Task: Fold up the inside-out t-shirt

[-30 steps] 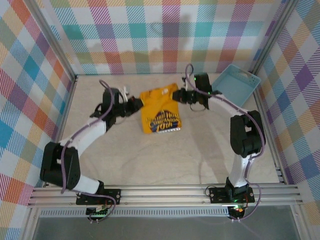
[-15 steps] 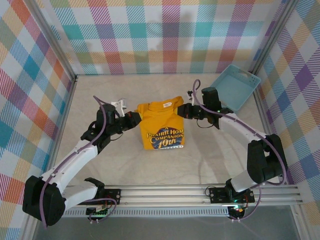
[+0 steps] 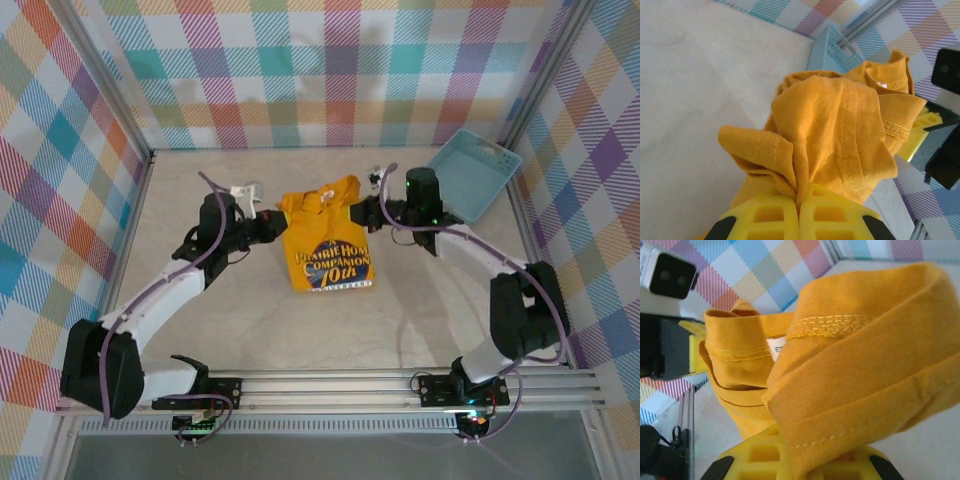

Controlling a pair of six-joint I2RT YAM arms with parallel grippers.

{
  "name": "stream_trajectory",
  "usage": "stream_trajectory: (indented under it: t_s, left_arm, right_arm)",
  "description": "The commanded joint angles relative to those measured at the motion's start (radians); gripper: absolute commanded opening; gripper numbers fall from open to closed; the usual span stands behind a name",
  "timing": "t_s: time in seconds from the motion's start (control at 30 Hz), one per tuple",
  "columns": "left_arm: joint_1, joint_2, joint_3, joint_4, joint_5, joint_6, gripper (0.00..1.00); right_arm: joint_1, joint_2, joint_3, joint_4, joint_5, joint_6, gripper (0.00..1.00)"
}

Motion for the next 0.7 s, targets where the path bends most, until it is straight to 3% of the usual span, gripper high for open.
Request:
stream_trajectory:
  t_s: [0.0,0.13,0.23,0.33,0.5,0.67]
  left_arm:
    - [0.051,0.085,0.113,0.177,0.073,0.137,0.0]
    - [0.138,0.259,0.315,0.157,0.18,0.241,0.0]
    - [0.176,0.423,0.545,0.007,0.274,0.374,0.0]
    - [0.194,0.539,0.695,-0.028,0.332,0.479,0.0]
    - [0.201,0.612,0.725,0.015,0.349,0.614,0.0]
    - [0.194,0.535,0.512,0.171,0.422,0.639,0.0]
  right_arm:
    - [-0.038,0.091,0.118,0.113,-0.169,-0.224,0.0]
    - [-0.089,0.219,0.305,0.076,-0.248,-0.365,0.0]
    - [-0.121,0.34,0.489,-0.034,-0.289,-0.452,0.0]
    - [-0.147,0.42,0.575,0.03,-0.327,-0.499,0.0]
    - [-0.163,0.499,0.654,0.095,-0.358,-0.573,0.0]
    - [-0.163,0.479,0.586,0.049,-0.383,-0.674,0.0]
